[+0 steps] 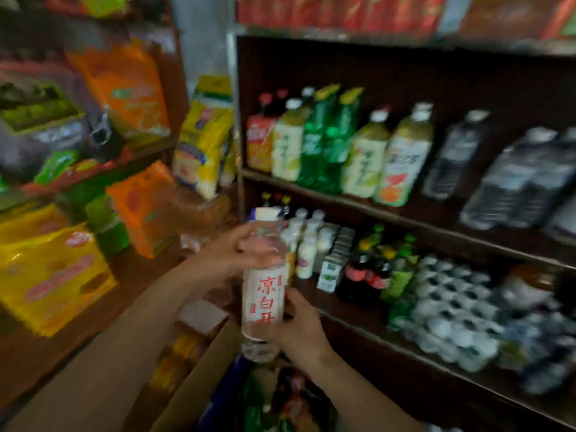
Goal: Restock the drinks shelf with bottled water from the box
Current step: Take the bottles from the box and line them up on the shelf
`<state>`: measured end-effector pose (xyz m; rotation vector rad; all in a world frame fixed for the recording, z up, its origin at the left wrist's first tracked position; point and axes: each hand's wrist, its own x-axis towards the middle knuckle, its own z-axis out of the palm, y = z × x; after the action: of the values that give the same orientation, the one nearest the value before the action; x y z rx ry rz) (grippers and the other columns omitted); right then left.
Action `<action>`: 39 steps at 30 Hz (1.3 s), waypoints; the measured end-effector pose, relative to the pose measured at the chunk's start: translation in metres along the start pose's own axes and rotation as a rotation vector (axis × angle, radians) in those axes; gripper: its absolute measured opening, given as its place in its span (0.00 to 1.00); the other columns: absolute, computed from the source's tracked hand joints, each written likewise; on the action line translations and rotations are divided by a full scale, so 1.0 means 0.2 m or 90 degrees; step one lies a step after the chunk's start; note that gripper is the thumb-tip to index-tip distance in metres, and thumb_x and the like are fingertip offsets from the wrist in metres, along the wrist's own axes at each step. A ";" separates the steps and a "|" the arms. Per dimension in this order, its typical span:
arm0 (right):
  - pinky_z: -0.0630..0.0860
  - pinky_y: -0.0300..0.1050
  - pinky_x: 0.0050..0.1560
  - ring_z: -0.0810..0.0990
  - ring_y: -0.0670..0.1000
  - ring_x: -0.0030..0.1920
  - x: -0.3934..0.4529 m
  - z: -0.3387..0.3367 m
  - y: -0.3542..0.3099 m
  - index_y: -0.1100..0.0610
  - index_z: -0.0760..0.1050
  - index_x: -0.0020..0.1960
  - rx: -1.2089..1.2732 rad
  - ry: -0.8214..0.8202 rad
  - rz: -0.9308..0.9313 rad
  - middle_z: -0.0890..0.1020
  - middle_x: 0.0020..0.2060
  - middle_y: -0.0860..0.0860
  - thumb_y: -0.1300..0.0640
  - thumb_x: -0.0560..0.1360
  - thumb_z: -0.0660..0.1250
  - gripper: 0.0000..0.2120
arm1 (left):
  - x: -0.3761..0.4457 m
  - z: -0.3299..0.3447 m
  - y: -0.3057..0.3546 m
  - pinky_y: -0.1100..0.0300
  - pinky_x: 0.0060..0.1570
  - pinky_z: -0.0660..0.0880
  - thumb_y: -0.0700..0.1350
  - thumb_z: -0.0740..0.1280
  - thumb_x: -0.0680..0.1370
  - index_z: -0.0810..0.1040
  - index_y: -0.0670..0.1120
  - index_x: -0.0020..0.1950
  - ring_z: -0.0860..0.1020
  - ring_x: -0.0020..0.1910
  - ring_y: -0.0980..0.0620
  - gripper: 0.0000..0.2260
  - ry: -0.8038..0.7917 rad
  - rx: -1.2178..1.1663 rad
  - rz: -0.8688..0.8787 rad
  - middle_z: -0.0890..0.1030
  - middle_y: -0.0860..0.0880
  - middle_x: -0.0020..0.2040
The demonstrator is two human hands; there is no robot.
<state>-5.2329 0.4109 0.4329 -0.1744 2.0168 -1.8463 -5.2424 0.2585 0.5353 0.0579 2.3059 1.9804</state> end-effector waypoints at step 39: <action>0.74 0.47 0.45 0.81 0.58 0.53 -0.75 -3.78 -0.14 0.58 0.67 0.57 -0.372 0.803 0.163 0.82 0.51 0.55 0.48 0.71 0.71 0.22 | 1.50 4.00 1.03 0.64 0.50 0.70 0.44 0.74 0.71 0.74 0.47 0.64 0.76 0.53 0.56 0.23 -0.331 0.236 0.303 0.78 0.54 0.54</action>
<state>-5.3802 1.1624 0.5286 1.3318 3.0838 -1.1659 -5.4662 1.1050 0.6048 1.0940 2.3811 1.4025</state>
